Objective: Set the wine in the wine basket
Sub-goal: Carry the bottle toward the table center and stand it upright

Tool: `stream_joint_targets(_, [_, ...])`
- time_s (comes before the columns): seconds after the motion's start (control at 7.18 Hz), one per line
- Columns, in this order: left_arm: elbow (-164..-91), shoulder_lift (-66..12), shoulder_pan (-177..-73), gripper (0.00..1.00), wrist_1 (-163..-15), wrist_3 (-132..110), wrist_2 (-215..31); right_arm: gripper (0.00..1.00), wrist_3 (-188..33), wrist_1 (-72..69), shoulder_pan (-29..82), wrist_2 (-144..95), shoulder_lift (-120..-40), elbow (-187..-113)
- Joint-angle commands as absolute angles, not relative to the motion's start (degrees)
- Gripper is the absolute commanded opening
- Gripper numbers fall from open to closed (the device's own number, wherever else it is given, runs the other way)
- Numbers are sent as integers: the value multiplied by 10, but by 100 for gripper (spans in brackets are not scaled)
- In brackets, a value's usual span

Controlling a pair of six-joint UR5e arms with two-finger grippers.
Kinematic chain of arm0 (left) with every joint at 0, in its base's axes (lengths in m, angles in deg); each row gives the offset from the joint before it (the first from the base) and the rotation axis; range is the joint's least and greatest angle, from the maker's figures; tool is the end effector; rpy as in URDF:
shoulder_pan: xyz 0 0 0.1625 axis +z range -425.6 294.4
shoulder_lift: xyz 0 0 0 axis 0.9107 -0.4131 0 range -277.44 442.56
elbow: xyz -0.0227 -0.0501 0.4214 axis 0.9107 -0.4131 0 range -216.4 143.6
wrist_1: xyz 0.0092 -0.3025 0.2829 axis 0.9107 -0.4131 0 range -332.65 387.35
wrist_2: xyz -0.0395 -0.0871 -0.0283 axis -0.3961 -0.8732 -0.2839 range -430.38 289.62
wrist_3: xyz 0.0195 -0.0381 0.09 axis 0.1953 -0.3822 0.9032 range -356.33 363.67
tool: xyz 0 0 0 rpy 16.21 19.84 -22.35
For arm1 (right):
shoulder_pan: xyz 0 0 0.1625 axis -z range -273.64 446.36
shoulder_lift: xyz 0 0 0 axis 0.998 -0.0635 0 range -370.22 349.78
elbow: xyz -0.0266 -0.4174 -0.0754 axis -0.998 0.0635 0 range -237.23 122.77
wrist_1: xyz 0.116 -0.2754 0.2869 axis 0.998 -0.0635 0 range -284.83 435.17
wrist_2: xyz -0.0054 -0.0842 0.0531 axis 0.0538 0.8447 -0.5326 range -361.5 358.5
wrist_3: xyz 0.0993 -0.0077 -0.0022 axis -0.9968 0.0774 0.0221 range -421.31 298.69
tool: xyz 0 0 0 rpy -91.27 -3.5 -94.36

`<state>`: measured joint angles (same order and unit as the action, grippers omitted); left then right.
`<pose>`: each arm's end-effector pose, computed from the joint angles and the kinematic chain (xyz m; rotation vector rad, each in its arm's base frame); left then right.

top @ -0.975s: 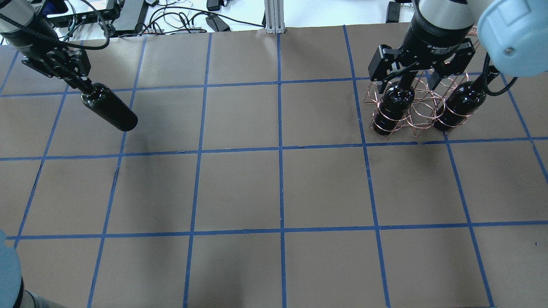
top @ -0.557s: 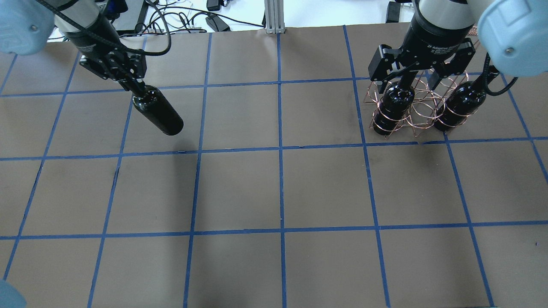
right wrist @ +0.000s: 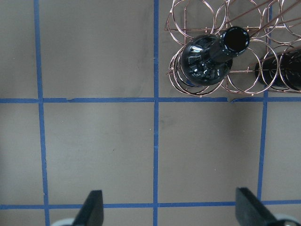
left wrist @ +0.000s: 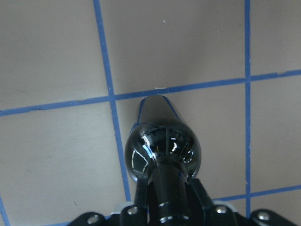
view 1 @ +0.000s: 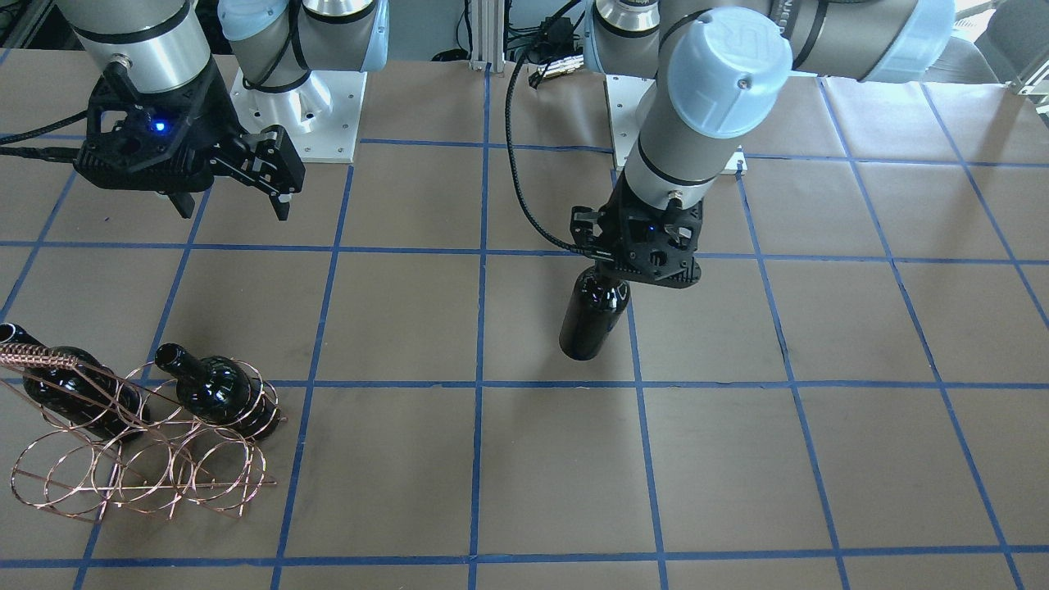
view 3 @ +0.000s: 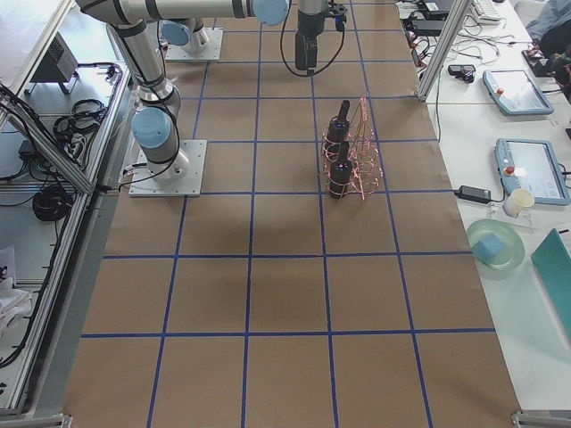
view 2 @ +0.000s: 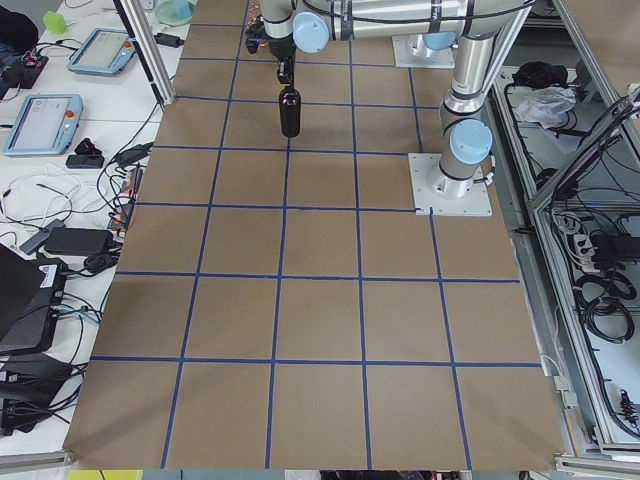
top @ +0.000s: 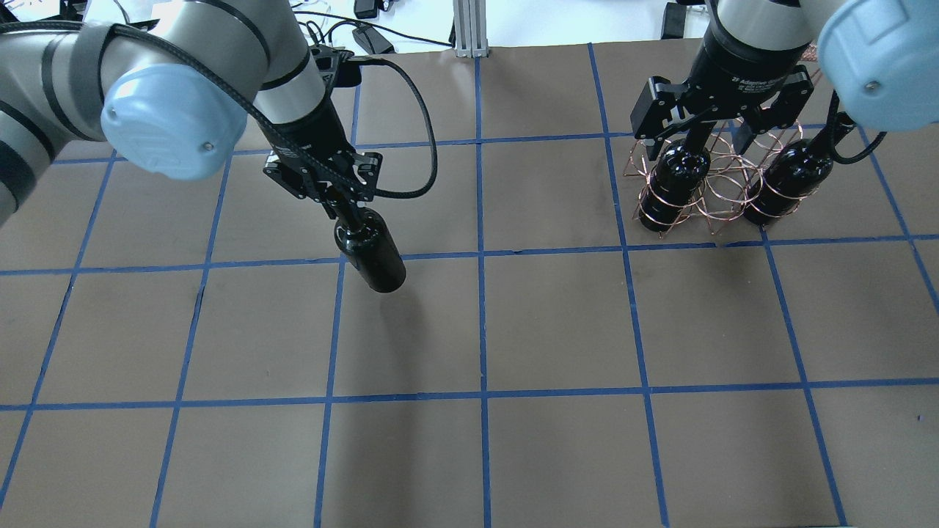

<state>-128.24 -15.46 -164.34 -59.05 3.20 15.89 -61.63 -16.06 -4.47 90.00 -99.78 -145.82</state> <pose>-0.2194 -0.5066 0.4064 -0.2165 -3.0730 -0.1760 0.1378 -0.4969 0.4984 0.0130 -3.1153 0.0602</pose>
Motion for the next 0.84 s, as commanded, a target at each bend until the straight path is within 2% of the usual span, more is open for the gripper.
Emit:
stream_joint_targets(0.0, [-1326, -130, -1671, 0, -593, 25, 122, 99, -616, -161, -44, 900, -999, -1458])
stream_joint_targets(0.7, [-1361, -106, -1672, 0, -600, 31, 128, 99, -617, -162, -45, 900, -999, -1458])
